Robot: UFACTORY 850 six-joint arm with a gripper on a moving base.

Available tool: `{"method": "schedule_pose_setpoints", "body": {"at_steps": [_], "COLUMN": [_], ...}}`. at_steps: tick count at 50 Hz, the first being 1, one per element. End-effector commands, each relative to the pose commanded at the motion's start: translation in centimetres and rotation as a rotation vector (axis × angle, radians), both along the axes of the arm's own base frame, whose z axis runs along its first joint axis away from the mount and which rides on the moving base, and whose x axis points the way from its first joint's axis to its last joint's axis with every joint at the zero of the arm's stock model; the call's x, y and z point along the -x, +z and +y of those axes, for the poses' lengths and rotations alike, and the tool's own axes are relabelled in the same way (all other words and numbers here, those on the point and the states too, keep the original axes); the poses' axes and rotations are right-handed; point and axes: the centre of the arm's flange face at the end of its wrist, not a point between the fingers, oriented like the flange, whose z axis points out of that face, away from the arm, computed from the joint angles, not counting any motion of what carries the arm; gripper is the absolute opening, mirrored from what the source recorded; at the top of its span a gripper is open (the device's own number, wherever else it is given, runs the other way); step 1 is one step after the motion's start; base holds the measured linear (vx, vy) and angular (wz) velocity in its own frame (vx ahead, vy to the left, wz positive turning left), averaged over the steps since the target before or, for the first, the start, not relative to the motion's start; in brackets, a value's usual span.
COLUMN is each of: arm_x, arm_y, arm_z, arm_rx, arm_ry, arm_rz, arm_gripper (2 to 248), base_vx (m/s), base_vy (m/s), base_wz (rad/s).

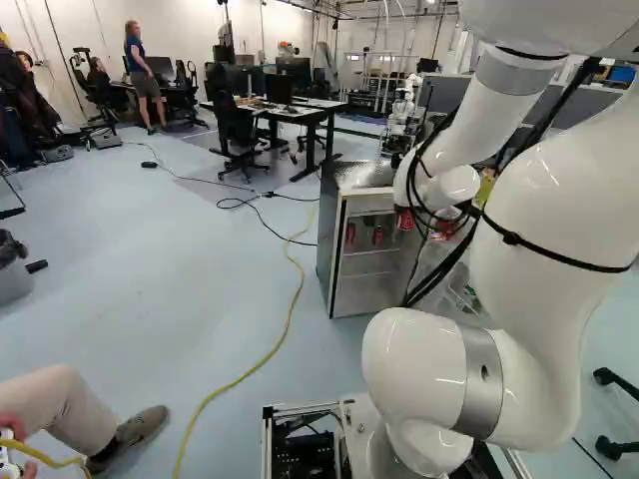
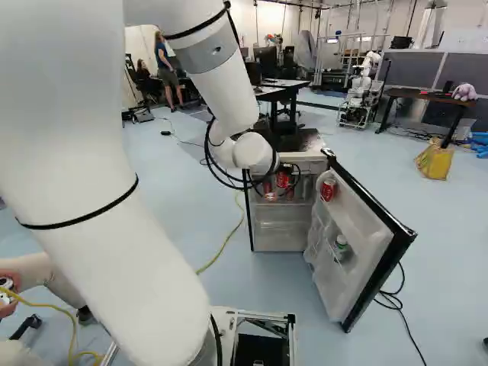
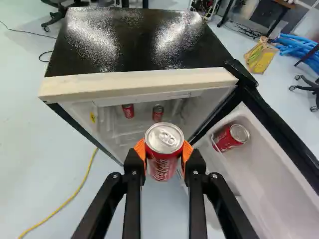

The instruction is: Grab a drink from the fridge

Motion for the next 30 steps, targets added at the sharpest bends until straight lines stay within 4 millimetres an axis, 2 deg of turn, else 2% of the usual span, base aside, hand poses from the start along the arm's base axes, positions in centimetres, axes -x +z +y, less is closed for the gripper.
{"method": "schedule_pose_setpoints", "body": {"at_steps": [30], "arm_x": [-2.2], "arm_y": [3.0], "arm_z": [0.0], "arm_rx": [0.008], "arm_ry": [-0.008], "arm_rz": [-0.033], "arm_gripper": [90], "base_vx": [0.0], "base_vy": [0.0], "base_wz": [0.0]}}
